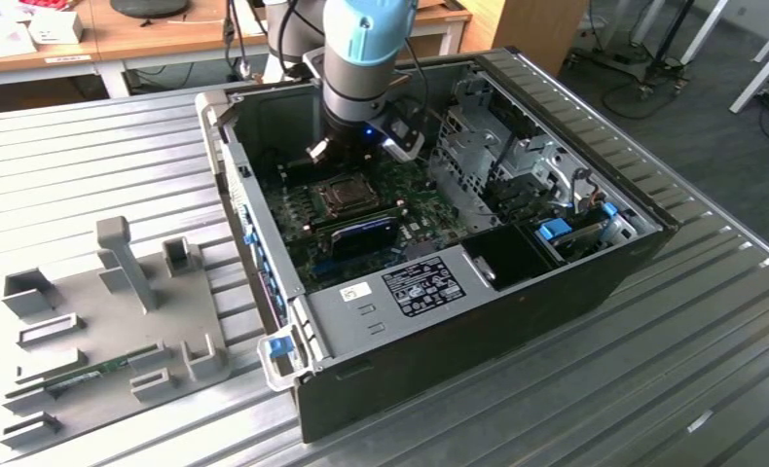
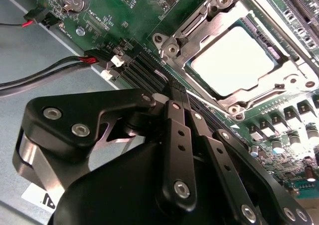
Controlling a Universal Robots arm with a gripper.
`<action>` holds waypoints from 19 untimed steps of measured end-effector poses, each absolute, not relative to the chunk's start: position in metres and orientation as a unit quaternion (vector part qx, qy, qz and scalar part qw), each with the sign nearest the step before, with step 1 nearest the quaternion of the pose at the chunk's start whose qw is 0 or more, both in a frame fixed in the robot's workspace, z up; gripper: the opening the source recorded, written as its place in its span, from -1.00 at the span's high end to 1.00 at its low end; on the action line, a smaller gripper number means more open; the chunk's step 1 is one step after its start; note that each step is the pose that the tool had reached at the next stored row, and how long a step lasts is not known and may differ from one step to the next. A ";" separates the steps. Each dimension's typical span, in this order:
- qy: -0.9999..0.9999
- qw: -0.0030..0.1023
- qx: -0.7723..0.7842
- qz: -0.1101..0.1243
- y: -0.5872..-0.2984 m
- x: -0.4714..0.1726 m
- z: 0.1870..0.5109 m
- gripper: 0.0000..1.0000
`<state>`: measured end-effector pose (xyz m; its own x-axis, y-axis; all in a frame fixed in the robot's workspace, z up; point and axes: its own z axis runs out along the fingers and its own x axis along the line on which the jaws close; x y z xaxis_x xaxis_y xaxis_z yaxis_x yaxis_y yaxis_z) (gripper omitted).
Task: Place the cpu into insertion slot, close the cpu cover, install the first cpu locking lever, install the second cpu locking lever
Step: 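Install the first cpu locking lever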
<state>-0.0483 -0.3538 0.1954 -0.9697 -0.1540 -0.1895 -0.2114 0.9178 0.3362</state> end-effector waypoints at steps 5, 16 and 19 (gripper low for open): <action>0.976 0.080 -0.094 0.180 -0.352 -0.048 0.195 0.80; 0.975 0.081 -0.098 0.180 -0.351 -0.048 0.195 0.80; 0.975 0.081 -0.102 0.180 -0.351 -0.048 0.195 0.80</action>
